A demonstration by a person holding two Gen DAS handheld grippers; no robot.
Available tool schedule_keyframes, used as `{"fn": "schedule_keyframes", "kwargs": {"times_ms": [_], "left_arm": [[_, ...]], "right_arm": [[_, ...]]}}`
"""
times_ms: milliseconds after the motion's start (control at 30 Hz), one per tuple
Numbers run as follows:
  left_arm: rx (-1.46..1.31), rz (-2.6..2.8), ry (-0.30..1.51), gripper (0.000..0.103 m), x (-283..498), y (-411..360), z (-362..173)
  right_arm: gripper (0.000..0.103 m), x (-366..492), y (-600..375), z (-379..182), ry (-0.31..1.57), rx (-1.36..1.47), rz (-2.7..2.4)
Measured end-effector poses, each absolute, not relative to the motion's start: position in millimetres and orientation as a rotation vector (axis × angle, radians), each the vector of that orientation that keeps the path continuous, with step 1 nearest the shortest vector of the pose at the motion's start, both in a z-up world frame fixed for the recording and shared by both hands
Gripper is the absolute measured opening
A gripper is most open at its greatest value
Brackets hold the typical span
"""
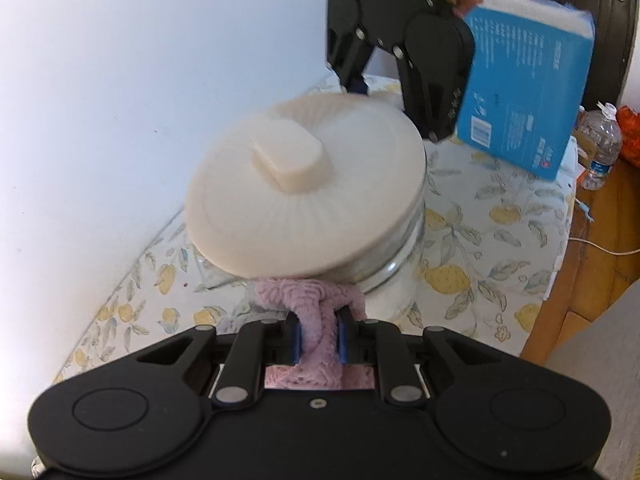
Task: Clean container
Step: 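Rotate the jar by its lid knob with the right gripper against the pink cloth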
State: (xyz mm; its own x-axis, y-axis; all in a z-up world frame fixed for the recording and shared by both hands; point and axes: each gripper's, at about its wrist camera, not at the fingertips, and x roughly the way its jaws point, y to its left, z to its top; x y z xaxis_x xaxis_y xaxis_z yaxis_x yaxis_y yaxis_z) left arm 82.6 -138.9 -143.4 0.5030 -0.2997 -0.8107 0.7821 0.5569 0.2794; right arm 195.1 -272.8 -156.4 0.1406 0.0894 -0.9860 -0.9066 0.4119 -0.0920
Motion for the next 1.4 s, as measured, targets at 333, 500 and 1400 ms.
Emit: {"fn": "schedule_keyframes", "kwargs": {"times_ms": [333,500,1400], "left_arm": [[0.67,-0.723,0.814,0.015,86,-137,-155],[0.683,-0.722,0.828,0.016,85,-140,-167],[0.637,-0.697,0.923,0.016,100,-146,-249]], "right_arm": [[0.054,193,-271,-160,1.246,-0.836,0.844],[0.054,195,-270,-159,1.266,-0.816,0.823],[0.051,186,-289,-167,1.281,-0.676,0.736]]}}
